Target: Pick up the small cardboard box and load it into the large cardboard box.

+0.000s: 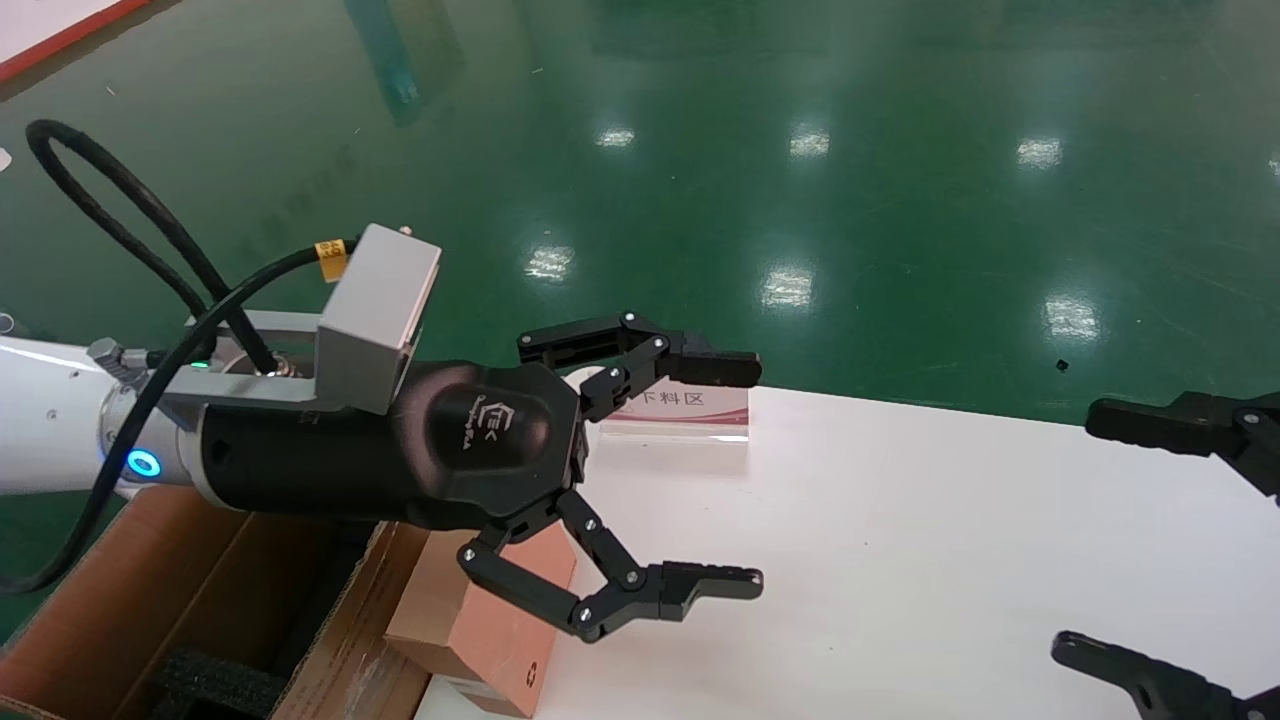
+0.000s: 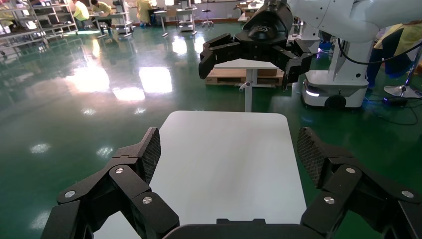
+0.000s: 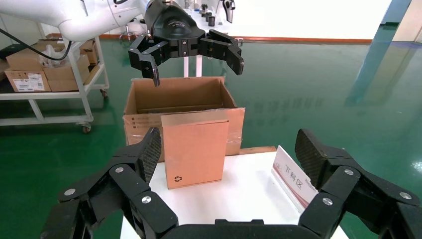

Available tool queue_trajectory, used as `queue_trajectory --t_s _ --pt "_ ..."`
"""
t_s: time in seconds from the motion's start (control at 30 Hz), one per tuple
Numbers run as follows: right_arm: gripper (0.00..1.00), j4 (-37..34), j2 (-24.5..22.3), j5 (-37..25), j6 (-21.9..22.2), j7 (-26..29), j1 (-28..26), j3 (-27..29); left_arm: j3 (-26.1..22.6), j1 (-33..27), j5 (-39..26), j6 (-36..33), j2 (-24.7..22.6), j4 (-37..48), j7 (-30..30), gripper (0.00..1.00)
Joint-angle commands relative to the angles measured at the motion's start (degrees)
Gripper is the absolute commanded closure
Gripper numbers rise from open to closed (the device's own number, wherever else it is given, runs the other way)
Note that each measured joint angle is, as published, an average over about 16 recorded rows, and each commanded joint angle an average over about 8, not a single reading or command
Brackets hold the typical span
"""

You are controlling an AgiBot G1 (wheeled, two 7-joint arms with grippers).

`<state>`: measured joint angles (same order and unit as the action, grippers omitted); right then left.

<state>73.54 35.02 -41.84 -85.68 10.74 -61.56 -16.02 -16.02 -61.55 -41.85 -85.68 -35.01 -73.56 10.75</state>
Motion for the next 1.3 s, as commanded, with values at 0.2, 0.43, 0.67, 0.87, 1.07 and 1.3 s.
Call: queue_trajectory --t_s 0.2,0.43,0.67,0.87,1.07,1.3 --pt "0.0 0.0 0.0 0.0 0.0 0.0 0.0 0.0 0.0 0.0 0.0 0.0 0.0 0.0 0.0 0.0" --pt "0.0 0.0 0.0 0.0 0.0 0.0 0.0 0.0 0.0 0.0 0.0 0.0 0.0 0.0 0.0 0.0" --pt "0.0 0.0 0.0 0.0 0.0 0.0 0.0 0.0 -0.8 -0.6 -1.9 0.4 0.5 -0.6 1.1 0.0" --pt "0.0 0.0 0.0 0.0 0.0 0.0 0.0 0.0 -3.7 -3.8 -8.2 1.8 2.0 -2.6 7.3 0.0" --pt "0.0 -0.1 0.0 0.0 0.0 0.0 0.0 -0.1 -7.9 -9.6 -17.5 2.5 3.0 -3.4 16.5 0.0" --pt "0.0 -0.1 0.0 0.1 0.0 -0.1 0.0 -0.1 -14.9 -20.7 -34.0 -0.6 1.4 -4.0 29.8 0.0"
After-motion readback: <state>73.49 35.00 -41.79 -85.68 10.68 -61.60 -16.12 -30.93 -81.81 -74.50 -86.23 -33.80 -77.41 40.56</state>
